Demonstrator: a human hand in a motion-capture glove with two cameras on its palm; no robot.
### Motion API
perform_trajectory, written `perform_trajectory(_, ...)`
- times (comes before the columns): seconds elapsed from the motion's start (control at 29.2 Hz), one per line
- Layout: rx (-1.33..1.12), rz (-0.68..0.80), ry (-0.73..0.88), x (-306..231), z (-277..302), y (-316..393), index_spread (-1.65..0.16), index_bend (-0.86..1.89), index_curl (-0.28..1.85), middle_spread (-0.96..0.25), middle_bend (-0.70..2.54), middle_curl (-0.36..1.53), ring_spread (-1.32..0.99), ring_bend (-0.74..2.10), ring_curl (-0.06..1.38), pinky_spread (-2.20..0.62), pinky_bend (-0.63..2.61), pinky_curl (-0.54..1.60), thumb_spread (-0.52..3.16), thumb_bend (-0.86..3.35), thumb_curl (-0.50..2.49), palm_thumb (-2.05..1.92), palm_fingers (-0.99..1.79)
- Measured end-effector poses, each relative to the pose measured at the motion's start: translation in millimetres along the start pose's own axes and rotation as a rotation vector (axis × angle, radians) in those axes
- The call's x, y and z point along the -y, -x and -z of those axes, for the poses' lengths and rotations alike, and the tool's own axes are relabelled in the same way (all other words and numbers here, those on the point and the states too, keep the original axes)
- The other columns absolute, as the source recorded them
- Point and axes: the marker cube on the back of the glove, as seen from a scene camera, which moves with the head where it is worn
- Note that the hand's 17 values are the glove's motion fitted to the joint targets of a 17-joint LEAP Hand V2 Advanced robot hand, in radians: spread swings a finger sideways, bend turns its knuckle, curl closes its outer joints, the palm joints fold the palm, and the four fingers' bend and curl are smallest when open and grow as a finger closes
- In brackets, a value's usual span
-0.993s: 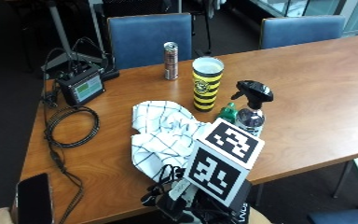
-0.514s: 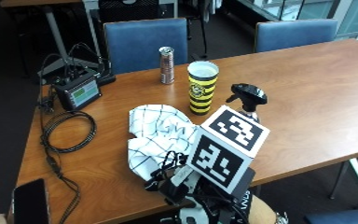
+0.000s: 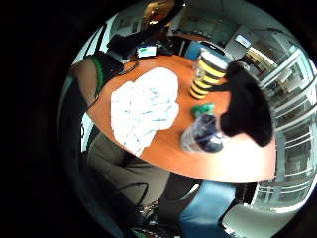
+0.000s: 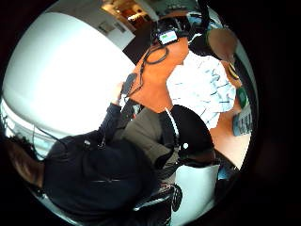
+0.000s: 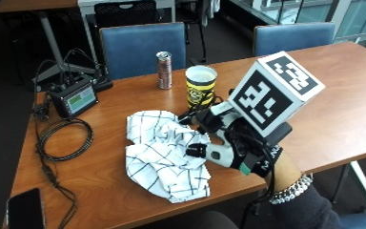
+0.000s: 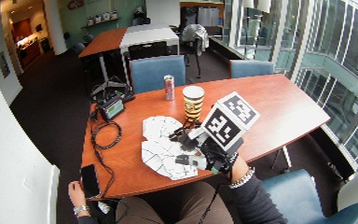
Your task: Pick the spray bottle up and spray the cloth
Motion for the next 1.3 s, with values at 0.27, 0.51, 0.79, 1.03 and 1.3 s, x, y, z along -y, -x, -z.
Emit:
perform_trajectory(0.27,-0.036,-0.213,-0.143,10,32,-63,-0.38,0.17,0.33,-0.15,0.22,0.35,-0.15,0.33,0.33,0.16,0.15,0.25,1.15,0.05,0.30,0.66,0.88)
perform_trajectory(0.51,-0.101,-0.393,-0.182,10,15,-109,-0.37,0.15,0.33,-0.17,0.27,0.38,-0.15,0.32,0.33,0.15,0.13,0.24,1.12,0.05,0.33,0.73,0.91)
perform_trajectory(0.79,0.027,-0.521,-0.315,-11,-14,-129,-0.34,0.09,0.27,-0.21,0.34,0.41,-0.18,0.44,0.37,0.08,0.22,0.26,1.01,0.02,0.36,0.82,0.99)
perform_trajectory(1.03,0.436,-0.646,-0.410,-25,-56,-131,-0.32,0.11,0.29,-0.25,0.33,0.42,-0.22,0.44,0.38,-0.03,0.25,0.29,0.89,0.02,0.42,0.94,1.10)
perform_trajectory(1.3,0.707,-0.721,-0.371,-18,-80,-138,-0.32,0.18,0.33,-0.27,0.40,0.45,-0.24,0.41,0.38,-0.06,0.19,0.30,0.71,-0.02,0.48,0.98,1.18)
